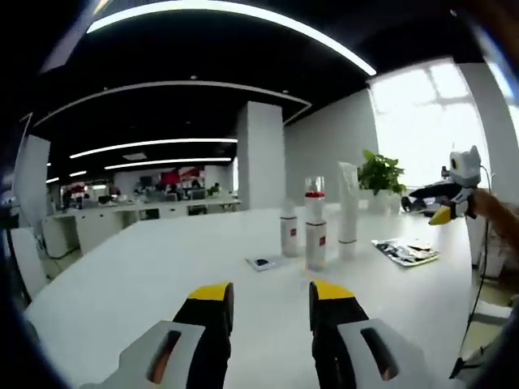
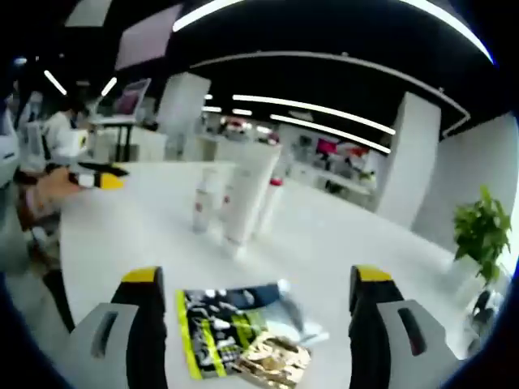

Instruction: Arrange the skincare products in the storage area until every visible bottle or jar stands upright without overlapping.

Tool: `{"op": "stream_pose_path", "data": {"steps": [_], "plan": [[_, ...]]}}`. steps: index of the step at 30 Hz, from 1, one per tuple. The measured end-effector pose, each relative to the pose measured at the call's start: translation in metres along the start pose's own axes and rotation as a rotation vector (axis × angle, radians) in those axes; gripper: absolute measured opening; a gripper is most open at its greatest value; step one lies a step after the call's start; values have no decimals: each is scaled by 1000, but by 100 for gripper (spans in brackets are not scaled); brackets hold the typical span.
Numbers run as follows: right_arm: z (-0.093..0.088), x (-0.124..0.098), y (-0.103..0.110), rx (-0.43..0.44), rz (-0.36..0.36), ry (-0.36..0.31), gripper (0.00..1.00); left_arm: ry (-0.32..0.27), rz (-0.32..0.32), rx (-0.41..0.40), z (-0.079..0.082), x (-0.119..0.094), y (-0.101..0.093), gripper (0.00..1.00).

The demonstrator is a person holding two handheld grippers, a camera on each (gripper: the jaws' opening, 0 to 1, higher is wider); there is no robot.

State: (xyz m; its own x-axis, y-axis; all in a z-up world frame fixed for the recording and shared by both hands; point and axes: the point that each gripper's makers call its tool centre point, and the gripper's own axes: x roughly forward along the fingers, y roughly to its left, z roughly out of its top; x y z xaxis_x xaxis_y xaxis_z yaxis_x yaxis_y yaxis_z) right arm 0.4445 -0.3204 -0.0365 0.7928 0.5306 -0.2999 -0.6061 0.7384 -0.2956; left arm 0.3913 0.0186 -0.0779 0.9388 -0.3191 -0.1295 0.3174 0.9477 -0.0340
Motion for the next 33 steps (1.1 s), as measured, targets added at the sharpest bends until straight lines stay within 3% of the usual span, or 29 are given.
{"op": "stream_pose_path", "data": {"steps": [3,5,6,7,10,14,16,17,19,21,22,23,24,26,33], "plan": [[-12,-4,-5,120,54,53,88,20,-15,6,-8,0,-8,40],[-24,-4,-4,295,126,132,84,34,-20,9,-13,0,-10,41],[-31,-3,-4,342,138,172,84,36,-22,4,-14,0,-10,41],[-47,-4,-9,344,116,283,87,37,-25,-12,-16,0,-11,41],[-63,1,-12,274,103,389,91,39,-29,-24,-20,1,-13,41],[-77,8,-13,299,96,500,89,44,-30,-15,-22,-1,-15,41],[-87,7,-15,304,82,580,83,43,-33,-16,-22,-1,-16,41],[-98,3,-13,304,88,678,79,44,-34,-15,-22,-2,-16,41],[-104,3,-8,324,97,737,76,45,-33,-7,-22,-3,-17,41],[-106,6,-4,362,95,752,76,49,-34,-2,-23,-3,-17,41],[-109,4,-1,389,95,791,73,49,-33,0,-23,-3,-17,41],[-111,2,-1,394,88,816,68,49,-33,2,-23,-4,-16,41],[-112,3,-8,337,53,821,63,49,-31,3,-22,-4,-16,41],[-114,2,-7,362,38,851,59,48,-28,7,-21,-4,-15,41],[-111,3,-1,382,43,881,41,47,-28,5,-20,-4,-15,41]]}}
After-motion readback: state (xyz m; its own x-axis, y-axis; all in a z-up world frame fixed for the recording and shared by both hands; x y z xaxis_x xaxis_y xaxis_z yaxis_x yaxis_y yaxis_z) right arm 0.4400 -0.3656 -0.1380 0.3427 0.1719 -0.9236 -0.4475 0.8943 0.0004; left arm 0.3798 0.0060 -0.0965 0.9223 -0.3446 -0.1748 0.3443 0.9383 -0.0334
